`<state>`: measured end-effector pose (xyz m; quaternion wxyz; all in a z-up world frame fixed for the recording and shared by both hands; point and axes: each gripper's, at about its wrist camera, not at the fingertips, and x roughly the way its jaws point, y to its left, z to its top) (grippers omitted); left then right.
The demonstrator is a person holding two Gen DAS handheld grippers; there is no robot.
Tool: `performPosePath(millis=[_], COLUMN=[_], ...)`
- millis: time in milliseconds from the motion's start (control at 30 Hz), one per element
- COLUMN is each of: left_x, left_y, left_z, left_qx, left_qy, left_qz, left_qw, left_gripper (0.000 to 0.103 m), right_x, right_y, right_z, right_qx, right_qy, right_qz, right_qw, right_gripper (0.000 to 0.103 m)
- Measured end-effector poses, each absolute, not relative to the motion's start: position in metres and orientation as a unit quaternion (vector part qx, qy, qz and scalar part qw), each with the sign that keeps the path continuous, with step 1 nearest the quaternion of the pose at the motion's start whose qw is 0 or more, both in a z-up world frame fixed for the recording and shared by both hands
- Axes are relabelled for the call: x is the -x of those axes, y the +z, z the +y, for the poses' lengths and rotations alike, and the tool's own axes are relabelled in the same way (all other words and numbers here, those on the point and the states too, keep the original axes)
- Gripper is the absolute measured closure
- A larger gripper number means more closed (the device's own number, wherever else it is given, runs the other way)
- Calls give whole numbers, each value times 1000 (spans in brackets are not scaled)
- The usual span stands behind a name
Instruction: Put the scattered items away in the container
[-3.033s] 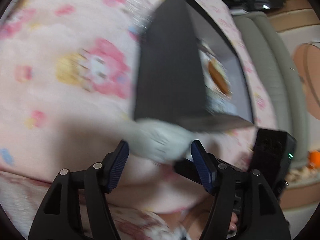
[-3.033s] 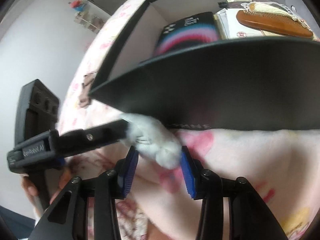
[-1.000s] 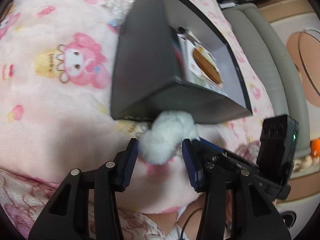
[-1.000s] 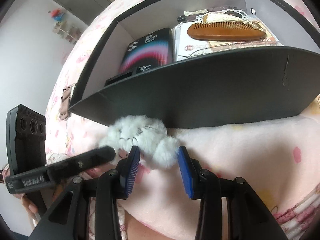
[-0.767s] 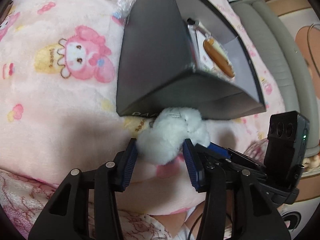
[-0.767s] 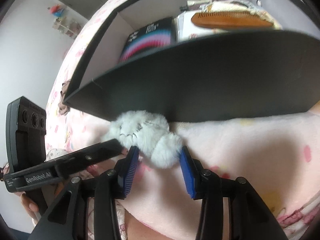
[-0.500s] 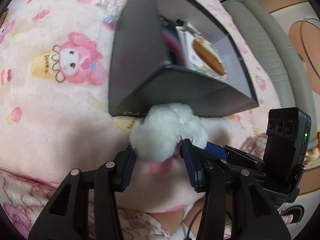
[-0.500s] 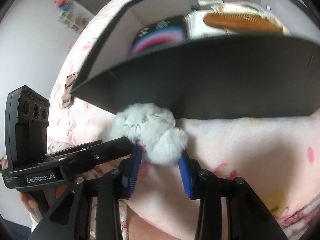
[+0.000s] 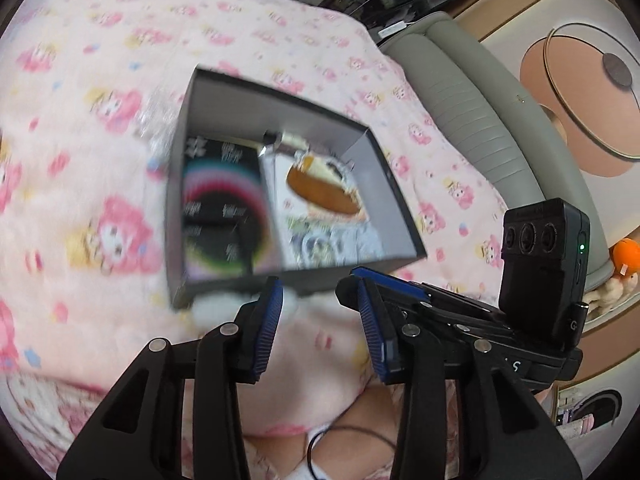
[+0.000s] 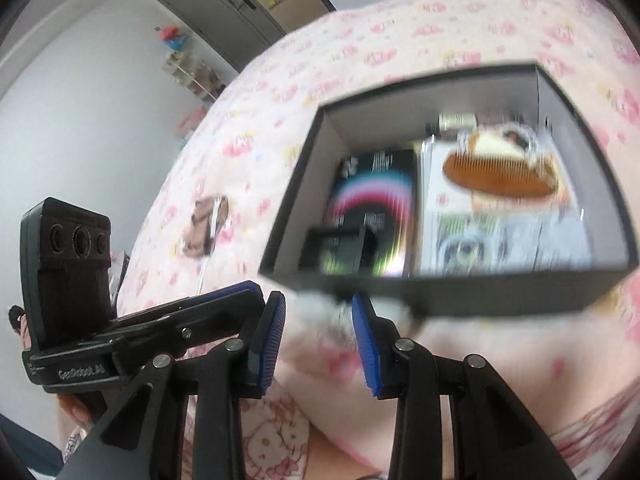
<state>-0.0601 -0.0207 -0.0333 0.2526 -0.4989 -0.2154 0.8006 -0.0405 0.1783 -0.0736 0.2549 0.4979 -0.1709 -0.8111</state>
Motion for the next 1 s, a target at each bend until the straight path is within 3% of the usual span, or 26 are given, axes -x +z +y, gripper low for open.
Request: performPosePath(millis=[167,433,600,1000], left_x=[68,50,55,49], left_y=[-38,-91,-119,-132], left_z=[-16,-43,-64,-48], left_qx=[507,558,560,576], left_qy=[794,786,766,758], left_qz=[-224,-212,-286,-268], left_qw=[249,162,137,148], left_gripper=[64,58,56,65], right_x=[61,53,69,80], right_y=[-67,-125,-153,-172], right_z=[192,182,188,175], right_qx=[-499,-568,-587,-589], right_qy=[-812,-771,-757,-751], right_qz=[-168,-169,-212,-213], right_qw=[253,231,192,208], right_gripper=[71,68,65,65])
